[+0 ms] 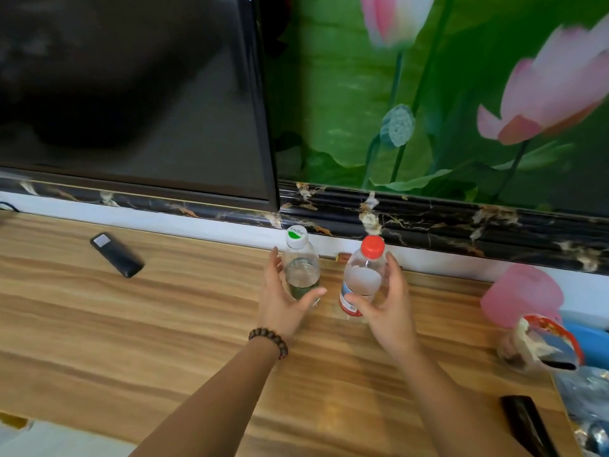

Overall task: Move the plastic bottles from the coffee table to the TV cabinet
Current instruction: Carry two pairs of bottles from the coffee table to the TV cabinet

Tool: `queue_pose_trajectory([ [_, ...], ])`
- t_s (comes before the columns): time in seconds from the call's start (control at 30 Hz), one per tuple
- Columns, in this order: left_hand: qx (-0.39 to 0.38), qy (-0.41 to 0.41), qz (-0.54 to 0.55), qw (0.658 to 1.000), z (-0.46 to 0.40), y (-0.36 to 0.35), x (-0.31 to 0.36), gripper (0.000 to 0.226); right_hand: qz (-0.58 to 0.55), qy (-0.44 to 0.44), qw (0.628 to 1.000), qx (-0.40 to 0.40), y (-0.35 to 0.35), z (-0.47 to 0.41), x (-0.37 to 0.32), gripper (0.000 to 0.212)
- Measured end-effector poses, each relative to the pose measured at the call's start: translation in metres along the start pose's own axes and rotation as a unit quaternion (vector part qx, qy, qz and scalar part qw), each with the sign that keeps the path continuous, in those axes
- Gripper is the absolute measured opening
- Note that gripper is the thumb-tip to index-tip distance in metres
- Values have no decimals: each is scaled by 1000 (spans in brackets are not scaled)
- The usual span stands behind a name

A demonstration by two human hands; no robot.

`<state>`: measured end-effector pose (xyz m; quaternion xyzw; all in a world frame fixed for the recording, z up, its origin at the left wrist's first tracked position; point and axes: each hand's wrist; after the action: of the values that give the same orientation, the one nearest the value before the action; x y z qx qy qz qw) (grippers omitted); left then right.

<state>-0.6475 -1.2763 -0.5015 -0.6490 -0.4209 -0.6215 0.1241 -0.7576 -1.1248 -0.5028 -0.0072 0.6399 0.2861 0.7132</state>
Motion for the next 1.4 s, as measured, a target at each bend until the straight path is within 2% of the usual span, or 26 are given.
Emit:
queue_pose_trajectory([
  [0.1,17,33,-17,999,13,-5,-20,122,-2,-6,1000,1,-7,8,17,116],
  [0.17,21,37,-11,999,15,-11,-27,110,10,-7,1000,15,-13,10,29,103],
  [0.27,18,24,-13,999,9,-17,-32,84,17,-24,999,42,-23,7,37,71],
  [0.33,16,19,-14,1000,4,-17,-39,71,14,-37,999,37,-30,3,38,63],
  [0.63,24,-5,-39,999,-17,-12,-48,68,19,-23,1000,4,-64,-20,25,68],
  [0.87,19,22,-64,998,-19,-13,-45,67,32,-26,999,19,-71,-21,18,71],
  [0.93,5,35,-76,996,-18,-12,-36,73,36,-32,999,9,-68,-19,12,74],
  [1.03,-38,71,-102,992,-15,-1,-17,95,47,-51,997,-19,-59,-14,0,89],
  [1.13,-86,120,-156,977,-7,18,9,94,106,-91,990,-23,-43,3,-16,99],
  [1.23,-110,127,-208,964,6,43,42,80,175,-127,976,-36,-21,32,-43,89],
  [1.4,-179,108,-310,927,27,94,126,72,261,-121,955,-75,28,89,-114,62],
])
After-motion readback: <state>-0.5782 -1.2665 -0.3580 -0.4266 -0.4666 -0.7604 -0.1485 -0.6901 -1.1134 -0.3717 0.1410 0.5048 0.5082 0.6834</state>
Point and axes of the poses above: each hand's wrist, its own z-axis away from the middle knuckle, its own y-axis out of the back of the hand, x = y × z, and after that the axes turned 13 degrees about -y, right-handed
